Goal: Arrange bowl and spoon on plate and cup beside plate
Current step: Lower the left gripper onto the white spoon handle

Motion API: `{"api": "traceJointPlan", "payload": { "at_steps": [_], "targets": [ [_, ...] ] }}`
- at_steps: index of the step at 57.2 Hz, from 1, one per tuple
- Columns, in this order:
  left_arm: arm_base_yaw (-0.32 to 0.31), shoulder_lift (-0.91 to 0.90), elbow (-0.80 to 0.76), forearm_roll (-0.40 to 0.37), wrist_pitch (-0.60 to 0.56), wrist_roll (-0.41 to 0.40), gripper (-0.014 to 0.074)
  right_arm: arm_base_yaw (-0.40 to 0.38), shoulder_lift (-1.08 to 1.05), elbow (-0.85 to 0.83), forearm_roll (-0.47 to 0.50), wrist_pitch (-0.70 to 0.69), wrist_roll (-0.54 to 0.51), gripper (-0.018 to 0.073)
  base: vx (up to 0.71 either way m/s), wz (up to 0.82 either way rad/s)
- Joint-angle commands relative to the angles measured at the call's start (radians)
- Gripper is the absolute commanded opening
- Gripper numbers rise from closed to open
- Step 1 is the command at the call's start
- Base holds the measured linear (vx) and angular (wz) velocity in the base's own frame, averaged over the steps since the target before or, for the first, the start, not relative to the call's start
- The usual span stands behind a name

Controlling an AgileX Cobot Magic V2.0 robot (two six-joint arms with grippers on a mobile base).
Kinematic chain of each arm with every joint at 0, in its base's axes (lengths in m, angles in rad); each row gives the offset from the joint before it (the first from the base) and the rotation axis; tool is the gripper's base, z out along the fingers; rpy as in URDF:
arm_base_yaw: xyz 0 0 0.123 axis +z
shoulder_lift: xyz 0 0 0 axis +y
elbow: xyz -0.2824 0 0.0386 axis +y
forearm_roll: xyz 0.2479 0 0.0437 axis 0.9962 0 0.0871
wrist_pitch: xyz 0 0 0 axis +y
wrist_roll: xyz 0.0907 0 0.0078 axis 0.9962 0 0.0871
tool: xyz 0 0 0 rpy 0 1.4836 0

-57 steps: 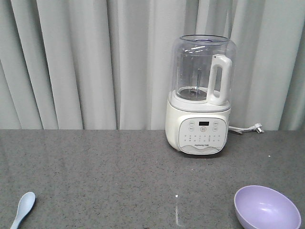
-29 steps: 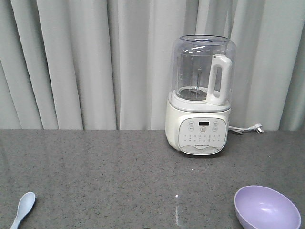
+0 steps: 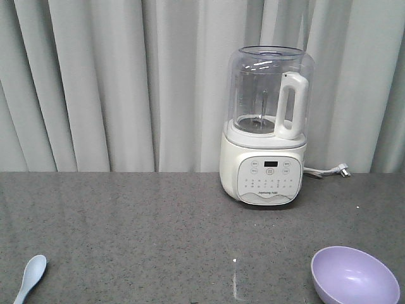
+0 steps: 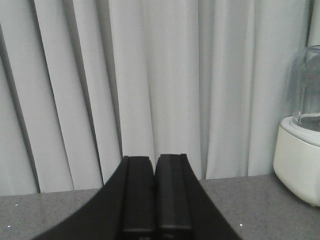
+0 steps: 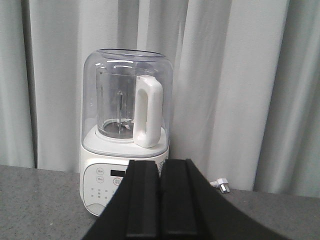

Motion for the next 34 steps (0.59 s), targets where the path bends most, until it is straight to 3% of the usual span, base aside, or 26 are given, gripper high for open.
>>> {"api": "traceJointPlan", "payload": {
  "at_steps": [1,7,17,21,24,26,34],
  "targets": [
    [-0.001,-0.002,-0.036,-0.005,-0.076,0.0,0.009,0.001,-0.004,-0.037,-0.004,-0.092,-0.01,0.0068,0.0,0.0],
    [-0.001,-0.002,-0.036,-0.005,-0.076,0.0,0.0227,0.001,-0.004,-0.037,-0.004,-0.089,-0.01,0.0199,0.0,0.0],
    [-0.001,-0.002,-0.036,-0.004,-0.07,0.001,0.0509,0.001,-0.004,-0.037,-0.003,-0.091,-0.01,0.0553,0.0,0.0],
    [-0.001,-0.002,-0.036,-0.004,-0.07,0.001,0.0573,0.001,-0.004,-0.037,-0.004,-0.091,-0.01,0.0657,0.0,0.0],
    [-0.001,-0.001,-0.036,-0.009,-0.086,-0.001,0.0591,0.001,-0.004,-0.037,-0.004,-0.092,-0.01,0.0694,0.0,0.0],
    [-0.001,0.01,-0.036,-0.037,-0.009,-0.022,0.059,0.001,-0.004,-0.037,0.039,-0.092,-0.007,0.0705,0.0,0.0],
    [-0.001,0.048,-0.037,-0.037,0.216,-0.025,0.059,0.001,0.0,-0.037,0.049,-0.092,-0.007,0.0662,0.0,0.0]
  ]
}}
